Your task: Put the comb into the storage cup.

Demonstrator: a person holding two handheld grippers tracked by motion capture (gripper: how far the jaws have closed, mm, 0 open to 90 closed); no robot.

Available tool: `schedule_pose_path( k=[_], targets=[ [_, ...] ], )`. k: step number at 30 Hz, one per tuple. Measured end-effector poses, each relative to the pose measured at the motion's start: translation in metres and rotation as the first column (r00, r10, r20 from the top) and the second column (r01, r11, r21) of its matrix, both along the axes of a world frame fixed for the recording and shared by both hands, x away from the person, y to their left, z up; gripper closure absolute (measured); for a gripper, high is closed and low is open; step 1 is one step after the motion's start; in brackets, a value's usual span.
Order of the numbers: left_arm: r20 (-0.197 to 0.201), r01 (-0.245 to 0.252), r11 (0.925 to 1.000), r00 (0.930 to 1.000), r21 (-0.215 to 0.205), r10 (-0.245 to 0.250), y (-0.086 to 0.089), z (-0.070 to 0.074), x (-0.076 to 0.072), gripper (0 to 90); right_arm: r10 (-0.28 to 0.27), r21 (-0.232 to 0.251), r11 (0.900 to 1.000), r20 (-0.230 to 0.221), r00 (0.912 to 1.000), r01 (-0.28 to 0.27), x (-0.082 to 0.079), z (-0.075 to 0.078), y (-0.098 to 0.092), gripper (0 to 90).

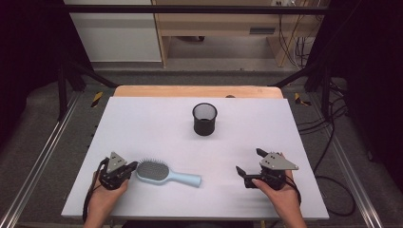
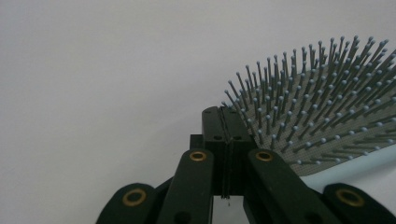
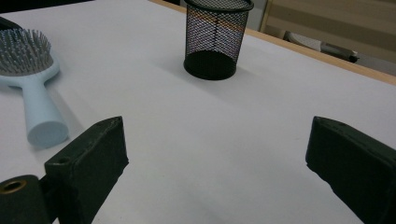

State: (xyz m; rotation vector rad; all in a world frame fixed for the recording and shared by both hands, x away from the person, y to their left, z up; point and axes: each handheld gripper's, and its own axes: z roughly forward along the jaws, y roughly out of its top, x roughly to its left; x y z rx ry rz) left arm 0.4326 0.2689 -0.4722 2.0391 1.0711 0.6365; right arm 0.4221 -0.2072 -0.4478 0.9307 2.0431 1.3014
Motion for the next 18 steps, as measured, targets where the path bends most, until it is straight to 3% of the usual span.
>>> schedule_pose_path(
  k=[2, 9, 18],
  targets=[
    [0.012, 0.005, 0.9998, 0.9999, 0.018, -0.005, -0.011, -0.001, -0.001, 90.0, -0.001, 0.001, 1.000, -0.004, 1.0000, 0.001, 0.000, 0.000, 0.000, 5.6],
    [0.015, 0.009, 1.0000, 0.9999, -0.001, -0.009, -0.034, -0.002, 0.000, 90.0, 0.014, -0.014, 1.000, -0.033, 0.9994, -0.014, 0.000, -0.001, 0.003, 6.9],
    [0.012, 0.076, 0.9970, 0.9970, 0.018, -0.076, -0.066, -0.001, 0.001, 90.0, 0.039, -0.042, 0.998, -0.101, 0.9942, -0.043, 0.001, 0.001, 0.010, 10.3]
  ],
)
